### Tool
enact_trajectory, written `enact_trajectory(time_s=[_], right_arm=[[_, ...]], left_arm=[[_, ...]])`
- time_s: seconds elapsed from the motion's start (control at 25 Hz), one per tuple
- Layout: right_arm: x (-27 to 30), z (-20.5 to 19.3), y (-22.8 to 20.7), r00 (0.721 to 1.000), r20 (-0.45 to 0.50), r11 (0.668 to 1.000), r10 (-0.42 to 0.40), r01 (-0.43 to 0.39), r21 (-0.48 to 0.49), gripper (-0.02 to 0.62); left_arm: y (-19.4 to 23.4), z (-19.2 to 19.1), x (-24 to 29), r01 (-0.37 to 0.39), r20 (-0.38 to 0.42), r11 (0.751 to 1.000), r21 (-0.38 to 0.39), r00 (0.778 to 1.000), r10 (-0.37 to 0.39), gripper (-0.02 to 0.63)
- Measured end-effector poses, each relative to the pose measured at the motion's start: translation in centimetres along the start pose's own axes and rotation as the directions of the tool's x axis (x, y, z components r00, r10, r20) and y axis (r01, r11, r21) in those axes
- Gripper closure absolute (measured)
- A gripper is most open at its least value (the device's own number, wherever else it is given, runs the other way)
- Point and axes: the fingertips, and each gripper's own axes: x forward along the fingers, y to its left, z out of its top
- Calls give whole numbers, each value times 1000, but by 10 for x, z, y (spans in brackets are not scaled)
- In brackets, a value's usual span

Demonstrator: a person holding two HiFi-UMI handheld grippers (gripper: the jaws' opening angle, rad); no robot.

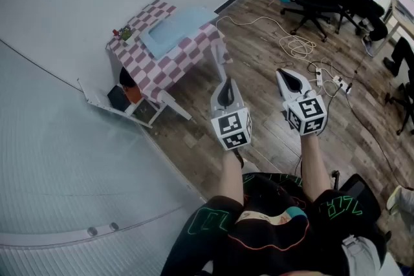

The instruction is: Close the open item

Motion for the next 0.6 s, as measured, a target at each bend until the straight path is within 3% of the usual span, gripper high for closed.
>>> enact_trajectory(time_s=[0.24,0.6], right_arm=[[-1,12,0,1000,25,1000,18,-18,2,594],[-2,15,-8,997,71,998,20,-24,61,594]], left_arm=[[3,8,-4,-29,16,1000,10,999,28,603],[12,19,-6,-70,25,993,93,997,68,603]])
